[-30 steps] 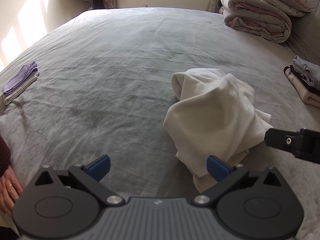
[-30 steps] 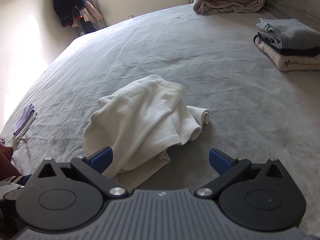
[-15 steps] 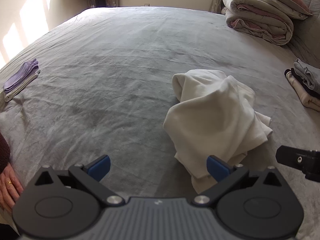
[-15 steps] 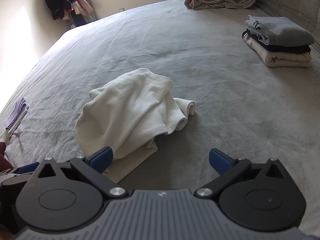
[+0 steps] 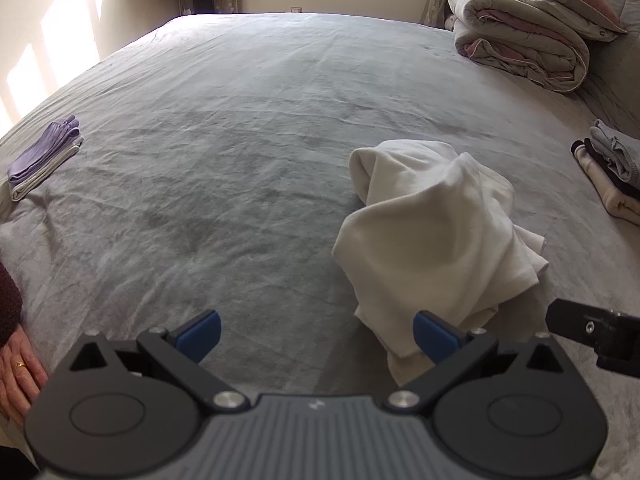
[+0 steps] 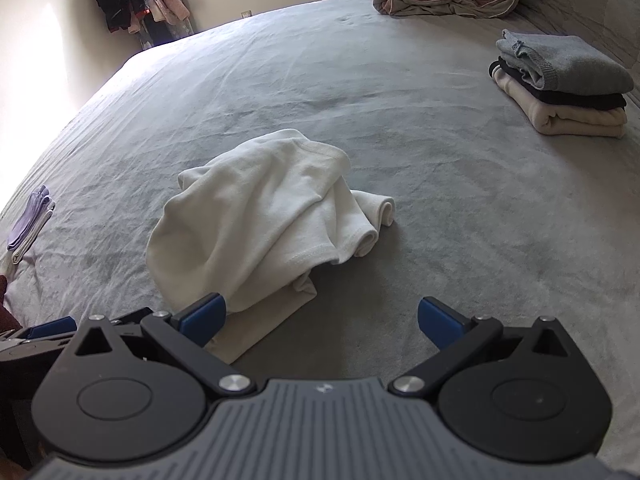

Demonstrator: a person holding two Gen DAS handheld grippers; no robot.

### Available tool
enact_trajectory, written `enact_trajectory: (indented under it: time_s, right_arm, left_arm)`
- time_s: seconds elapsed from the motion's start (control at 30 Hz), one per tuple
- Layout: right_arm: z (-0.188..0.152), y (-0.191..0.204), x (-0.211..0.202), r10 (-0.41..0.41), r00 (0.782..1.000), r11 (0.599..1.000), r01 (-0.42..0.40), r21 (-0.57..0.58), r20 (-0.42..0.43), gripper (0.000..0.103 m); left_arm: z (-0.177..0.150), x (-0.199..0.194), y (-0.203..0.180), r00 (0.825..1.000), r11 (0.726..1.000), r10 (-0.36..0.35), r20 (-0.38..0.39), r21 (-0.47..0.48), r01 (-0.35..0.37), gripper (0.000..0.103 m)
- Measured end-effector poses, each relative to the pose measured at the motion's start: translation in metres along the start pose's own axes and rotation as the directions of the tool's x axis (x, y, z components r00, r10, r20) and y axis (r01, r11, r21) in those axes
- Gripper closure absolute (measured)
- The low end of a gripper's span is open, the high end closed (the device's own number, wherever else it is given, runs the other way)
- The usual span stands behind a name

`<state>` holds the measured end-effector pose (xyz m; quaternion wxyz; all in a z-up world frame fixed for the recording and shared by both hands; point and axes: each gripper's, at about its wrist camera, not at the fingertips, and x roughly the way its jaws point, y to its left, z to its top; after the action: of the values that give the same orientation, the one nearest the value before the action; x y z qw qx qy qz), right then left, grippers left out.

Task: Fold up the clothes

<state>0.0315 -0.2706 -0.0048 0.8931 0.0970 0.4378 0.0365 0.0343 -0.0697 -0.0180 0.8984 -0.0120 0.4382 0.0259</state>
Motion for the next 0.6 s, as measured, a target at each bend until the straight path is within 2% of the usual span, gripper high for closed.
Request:
enact_trajectory:
  time_s: [0.6]
  right_arm:
    - [-0.0006, 0.0012, 0.0013, -0.009, 1.000, 1.000, 0.009, -0.018, 0.005, 0.000]
  left_arm:
    - [0.0008, -0.0008, 0.0021, 1.000, 1.000, -0.004, 0.002, 0.002, 0.004, 0.000]
